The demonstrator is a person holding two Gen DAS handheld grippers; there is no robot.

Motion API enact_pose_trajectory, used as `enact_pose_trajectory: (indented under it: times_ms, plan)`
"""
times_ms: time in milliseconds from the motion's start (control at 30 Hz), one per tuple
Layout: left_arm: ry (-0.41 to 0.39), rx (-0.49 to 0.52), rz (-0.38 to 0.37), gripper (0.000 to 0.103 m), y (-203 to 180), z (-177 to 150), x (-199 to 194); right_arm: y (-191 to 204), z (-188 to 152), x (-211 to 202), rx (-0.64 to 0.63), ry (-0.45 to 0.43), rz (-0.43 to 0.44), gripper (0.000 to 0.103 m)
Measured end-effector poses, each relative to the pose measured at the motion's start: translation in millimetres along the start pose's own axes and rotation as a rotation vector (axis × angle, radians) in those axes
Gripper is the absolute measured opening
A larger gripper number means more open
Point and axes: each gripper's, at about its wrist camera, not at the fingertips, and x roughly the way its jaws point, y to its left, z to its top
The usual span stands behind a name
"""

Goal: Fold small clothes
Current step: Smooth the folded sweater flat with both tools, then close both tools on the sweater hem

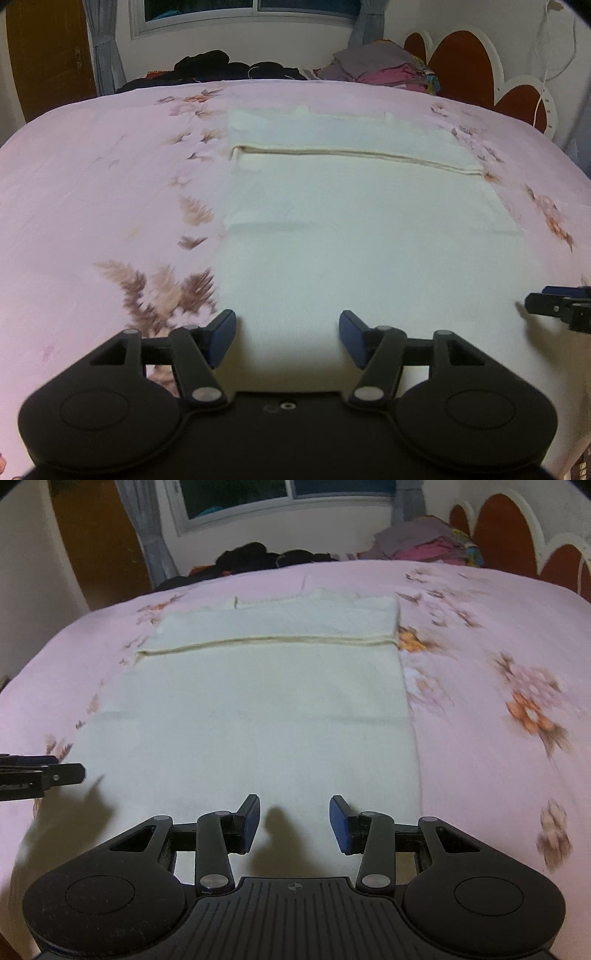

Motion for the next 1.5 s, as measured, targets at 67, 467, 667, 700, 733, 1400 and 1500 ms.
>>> enact_pose_trajectory:
  times_ms: [67, 467, 667, 700, 733, 1400, 1500]
  plan:
    - [0.001, -0.001, -0.013, 0.061, 3.8, -5.1, -4.9, 3.9, -7.2, -5.2, 0.004, 0.008, -0.009, 0.057]
    - [0.046, -0.036, -0.058, 0.058, 39.1, -46.0, -30.9, 3.7, -40.5, -43.3, 0.026, 0.004, -0.111, 0.076]
    - [0.092, -0.085, -0.119, 0.054, 47.6, -64.5, -39.0, -5.6, -57.3, -54.4, 0.044, 0.037, -0.152, 0.076]
    - [0.1, -0.099, -0.135, 0.052, 49.6, -67.2, -39.8, -7.7, -60.5, -56.1, 0.05, 0.042, -0.155, 0.076]
    - [0.108, -0.113, -0.15, 0.051, 51.5, -70.4, -41.1, -9.7, -64.0, -57.5, 0.056, 0.05, -0.159, 0.076]
    - [0.156, -0.211, -0.345, 0.007, 55.7, -77.3, -42.4, -13.9, -78.5, -71.6, 0.192, 0.132, -0.031, 0.007]
    - [0.105, -0.206, -0.355, 0.005, 55.8, -62.4, -49.0, -15.1, -65.3, -78.3, 0.209, 0.093, 0.015, 0.007]
